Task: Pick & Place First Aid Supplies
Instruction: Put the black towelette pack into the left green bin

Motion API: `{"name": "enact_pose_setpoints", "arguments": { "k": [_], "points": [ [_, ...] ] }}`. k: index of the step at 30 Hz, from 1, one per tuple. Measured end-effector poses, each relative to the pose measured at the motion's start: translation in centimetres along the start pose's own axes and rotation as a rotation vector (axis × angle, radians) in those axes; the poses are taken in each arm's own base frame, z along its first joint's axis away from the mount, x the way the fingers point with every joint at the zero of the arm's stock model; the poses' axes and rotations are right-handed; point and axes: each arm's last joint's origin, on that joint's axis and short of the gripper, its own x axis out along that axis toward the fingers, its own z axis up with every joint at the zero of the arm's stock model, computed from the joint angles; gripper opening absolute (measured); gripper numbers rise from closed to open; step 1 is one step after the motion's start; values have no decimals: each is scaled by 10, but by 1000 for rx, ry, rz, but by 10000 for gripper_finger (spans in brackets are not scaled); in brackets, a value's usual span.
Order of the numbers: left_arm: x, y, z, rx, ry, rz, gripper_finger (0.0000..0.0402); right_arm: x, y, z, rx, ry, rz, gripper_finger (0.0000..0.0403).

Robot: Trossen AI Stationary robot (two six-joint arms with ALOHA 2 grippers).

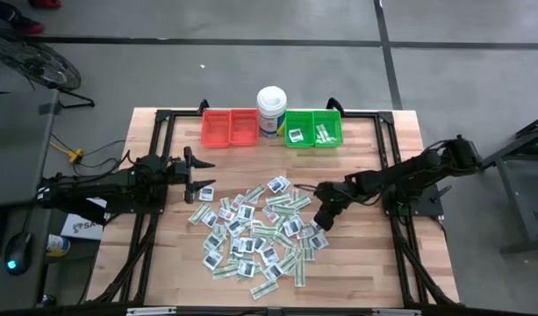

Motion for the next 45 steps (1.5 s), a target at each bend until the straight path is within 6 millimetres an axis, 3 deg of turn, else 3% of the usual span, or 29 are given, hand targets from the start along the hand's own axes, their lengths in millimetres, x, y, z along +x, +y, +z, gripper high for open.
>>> {"name": "enact_pose_setpoints", "arguments": {
  "k": [12,26,37,45],
  "points": [
    [0,0,0,0,0,0,238,-45,-19,26,24,-161,-22,0],
    [0,0,0,0,0,0,238,-99,-40,103,8,-312,-133,0],
    [0,0,0,0,0,0,238,-112,-70,165,56,-380,-190,0],
    [0,0,0,0,0,0,238,-110,-100,205,126,-450,-215,0]
  ]
}}
